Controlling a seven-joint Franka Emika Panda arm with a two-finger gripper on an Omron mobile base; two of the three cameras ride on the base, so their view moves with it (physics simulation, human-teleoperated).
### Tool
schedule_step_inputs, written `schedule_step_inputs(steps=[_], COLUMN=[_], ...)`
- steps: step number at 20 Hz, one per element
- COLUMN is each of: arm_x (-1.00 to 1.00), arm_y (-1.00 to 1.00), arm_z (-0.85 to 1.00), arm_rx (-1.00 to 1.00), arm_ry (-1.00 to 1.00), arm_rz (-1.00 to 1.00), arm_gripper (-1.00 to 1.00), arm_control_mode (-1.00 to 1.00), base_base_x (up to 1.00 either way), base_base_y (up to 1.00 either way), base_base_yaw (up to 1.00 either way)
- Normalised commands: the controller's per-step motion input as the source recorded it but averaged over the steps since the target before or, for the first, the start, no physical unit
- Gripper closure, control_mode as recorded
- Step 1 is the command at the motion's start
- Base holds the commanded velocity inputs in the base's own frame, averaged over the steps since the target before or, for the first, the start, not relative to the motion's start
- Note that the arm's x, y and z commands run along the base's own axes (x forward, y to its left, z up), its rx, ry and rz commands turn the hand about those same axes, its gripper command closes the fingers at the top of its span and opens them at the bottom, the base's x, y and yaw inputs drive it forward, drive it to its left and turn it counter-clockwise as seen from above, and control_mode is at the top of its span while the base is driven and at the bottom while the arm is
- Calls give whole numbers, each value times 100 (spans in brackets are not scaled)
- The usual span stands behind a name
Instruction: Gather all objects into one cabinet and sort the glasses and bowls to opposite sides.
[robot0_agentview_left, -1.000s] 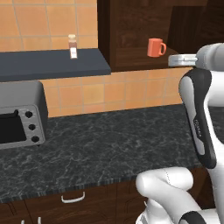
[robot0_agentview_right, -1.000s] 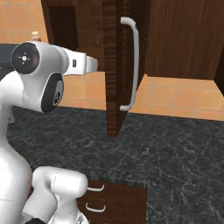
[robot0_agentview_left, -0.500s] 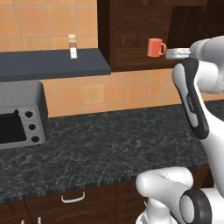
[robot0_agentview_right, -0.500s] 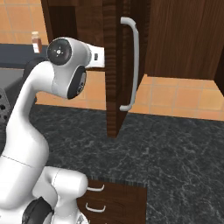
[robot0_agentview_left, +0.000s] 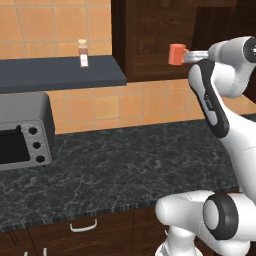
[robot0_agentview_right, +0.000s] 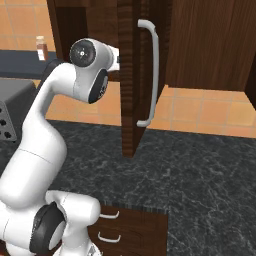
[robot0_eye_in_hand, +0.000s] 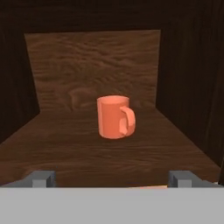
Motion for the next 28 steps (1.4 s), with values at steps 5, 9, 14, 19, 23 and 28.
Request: schedule_step_inputs(steps=[5,9,14,19,23,28], arm_x=[49,39,46,41,37,24], arm_y=[-3,0,0,-1,-4,-6], arm_z=[0,0,0,0,0,0], arm_rx=[0,0,0,0,0,0], arm_ry=[0,0,0,1,1,0], arm_rz=[0,0,0,0,0,0], arm_gripper=[-100,-100,-100,-100,-100,-100], arm_control_mode=[-100,-100,-100,-100,-100,-100], base_base_x=[0,0,0,0,0,0], base_base_y=[0,0,0,0,0,0], base_base_yaw=[0,0,0,0,0,0])
